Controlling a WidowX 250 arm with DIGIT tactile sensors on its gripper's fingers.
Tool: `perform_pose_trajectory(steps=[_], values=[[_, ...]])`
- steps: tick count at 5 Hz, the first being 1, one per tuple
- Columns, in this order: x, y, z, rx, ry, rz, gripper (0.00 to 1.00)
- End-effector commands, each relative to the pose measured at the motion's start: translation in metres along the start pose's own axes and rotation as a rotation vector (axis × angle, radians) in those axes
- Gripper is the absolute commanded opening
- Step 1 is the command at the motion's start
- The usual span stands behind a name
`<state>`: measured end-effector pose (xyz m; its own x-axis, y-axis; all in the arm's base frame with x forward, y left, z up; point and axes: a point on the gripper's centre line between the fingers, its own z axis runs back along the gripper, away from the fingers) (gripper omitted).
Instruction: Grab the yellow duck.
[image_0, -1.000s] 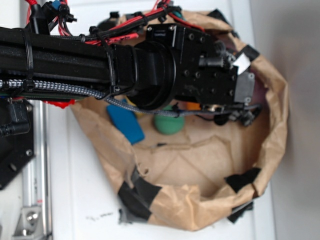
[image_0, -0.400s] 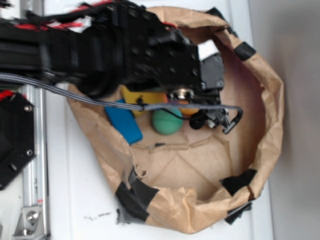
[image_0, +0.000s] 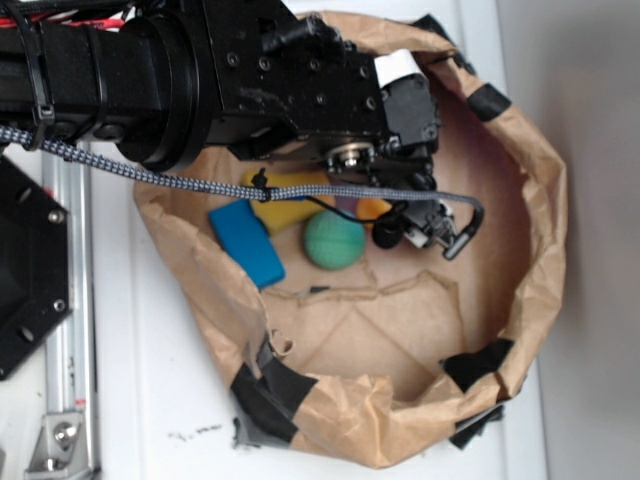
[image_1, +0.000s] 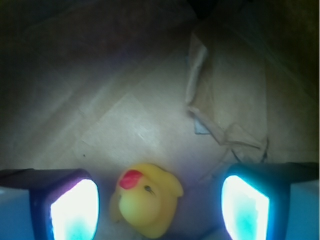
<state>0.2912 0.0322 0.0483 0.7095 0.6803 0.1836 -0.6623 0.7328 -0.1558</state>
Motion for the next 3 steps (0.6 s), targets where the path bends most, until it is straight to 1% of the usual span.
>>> perform_pose_trajectory(steps=[1, 2, 3], values=[[0.019, 0.008, 0.025, -0.037, -0.09, -0.006, 1.0], [0.013, 0.01, 0.012, 0.011, -0.098, -0.047, 1.0], [0.011, 0.018, 0.001, 0.049, -0.097, -0.057, 1.0]])
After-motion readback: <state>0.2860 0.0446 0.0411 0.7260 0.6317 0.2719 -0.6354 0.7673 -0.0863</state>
